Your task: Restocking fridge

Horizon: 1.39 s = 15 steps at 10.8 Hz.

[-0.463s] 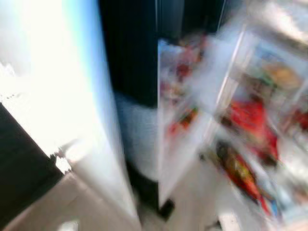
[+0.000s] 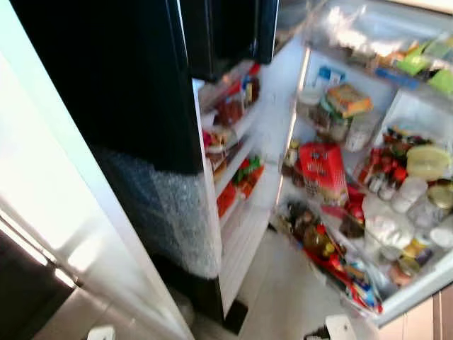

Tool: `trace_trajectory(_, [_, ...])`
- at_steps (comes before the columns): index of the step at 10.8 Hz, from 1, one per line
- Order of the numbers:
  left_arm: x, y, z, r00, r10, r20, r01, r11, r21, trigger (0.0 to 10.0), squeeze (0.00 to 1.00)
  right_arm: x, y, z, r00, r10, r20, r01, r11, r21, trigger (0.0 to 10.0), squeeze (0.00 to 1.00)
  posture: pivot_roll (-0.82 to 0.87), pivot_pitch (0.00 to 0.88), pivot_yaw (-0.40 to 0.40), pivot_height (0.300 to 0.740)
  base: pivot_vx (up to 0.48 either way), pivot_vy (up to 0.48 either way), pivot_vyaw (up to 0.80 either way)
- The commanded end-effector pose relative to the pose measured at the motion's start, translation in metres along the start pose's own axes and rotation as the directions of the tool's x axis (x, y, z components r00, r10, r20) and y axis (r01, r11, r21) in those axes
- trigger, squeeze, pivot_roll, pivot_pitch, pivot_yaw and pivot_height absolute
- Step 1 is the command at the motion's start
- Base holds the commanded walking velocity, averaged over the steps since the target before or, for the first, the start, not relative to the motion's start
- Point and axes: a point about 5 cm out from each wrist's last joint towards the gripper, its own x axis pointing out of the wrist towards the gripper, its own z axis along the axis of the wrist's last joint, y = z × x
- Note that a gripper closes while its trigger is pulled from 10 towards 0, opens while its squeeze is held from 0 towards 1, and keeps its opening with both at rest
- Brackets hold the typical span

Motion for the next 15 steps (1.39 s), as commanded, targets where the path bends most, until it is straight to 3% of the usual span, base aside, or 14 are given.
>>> trace_trajectory(1, [-0.002, 0.003, -0.009, 0.999, 0.013, -0.039, -0.012, 1.000, 0.018, 10.0, 0.00, 0.001, 0.003, 0.001, 1.000, 0.005, 0.005, -0.005, 1.000, -0.003, 10.0, 0.00, -0.07, 0.000, 0.060, 0.740, 0.000, 0.000, 0.00])
trace_trajectory(2, [-0.002, 0.004, -0.009, 0.999, 0.013, -0.039, -0.012, 1.000, 0.023, 10.0, 0.00, 0.001, 0.002, 0.001, 1.000, -0.004, -0.001, 0.004, 1.000, -0.008, 10.0, 0.00, -0.07, 0.000, 0.058, 0.740, 0.000, 0.000, 0.00])
trace_trajectory(3, [-0.002, 0.004, -0.008, 0.999, 0.014, -0.038, -0.013, 1.000, 0.022, 10.0, 0.00, 0.000, 0.001, -0.002, 0.999, -0.039, -0.021, 0.040, 0.998, 0.041, 10.0, 0.00, -0.07, 0.000, 0.059, 0.740, 0.000, 0.000, 0.00])
trace_trajectory(4, [-0.002, 0.004, -0.008, 0.999, 0.014, -0.039, -0.013, 1.000, 0.024, 10.0, 0.00, 0.000, 0.000, -0.007, 0.996, -0.088, -0.035, 0.092, 0.985, 0.148, 10.0, 0.00, -0.07, 0.000, 0.059, 0.740, 0.000, 0.000, 0.00])
trace_trajectory(6, [-0.002, 0.004, -0.008, 0.999, 0.017, -0.040, -0.016, 1.000, 0.025, 10.0, 0.00, -0.001, -0.001, -0.015, 0.975, -0.206, -0.083, 0.222, 0.901, 0.372, 10.0, 0.00, -0.08, 0.000, 0.057, 0.740, 0.000, 0.000, 0.00])
trace_trajectory(7, [-0.001, 0.003, -0.008, 0.999, 0.017, -0.040, -0.016, 1.000, 0.025, 10.0, 0.00, -0.002, -0.002, -0.017, 0.966, -0.236, -0.104, 0.258, 0.885, 0.389, 10.0, 0.00, -0.08, 0.000, 0.055, 0.740, 0.000, 0.000, 0.00])
trace_trajectory(11, [-0.001, 0.002, -0.009, 0.999, 0.014, -0.038, -0.013, 1.000, 0.024, 10.0, 0.00, -0.005, -0.003, -0.024, 0.896, -0.390, -0.210, 0.440, 0.725, 0.530, 10.0, 0.00, -0.08, 0.000, 0.054, 0.740, 0.000, 0.000, 0.00])
trace_trajectory(13, [-0.001, 0.002, -0.009, 0.999, 0.016, -0.036, -0.015, 1.000, 0.021, 10.0, 0.00, -0.006, -0.004, -0.026, 0.857, -0.450, -0.251, 0.509, 0.661, 0.552, 10.0, 0.00, -0.08, 0.000, 0.053, 0.740, 0.000, 0.000, 0.00])
trace_trajectory(15, [-0.001, 0.002, -0.009, 0.999, 0.015, -0.035, -0.014, 1.000, 0.022, 10.0, 0.00, -0.008, -0.003, -0.027, 0.811, -0.503, -0.298, 0.571, 0.571, 0.589, 10.0, 0.00, -0.08, 0.000, 0.054, 0.740, 0.000, 0.000, 0.00])
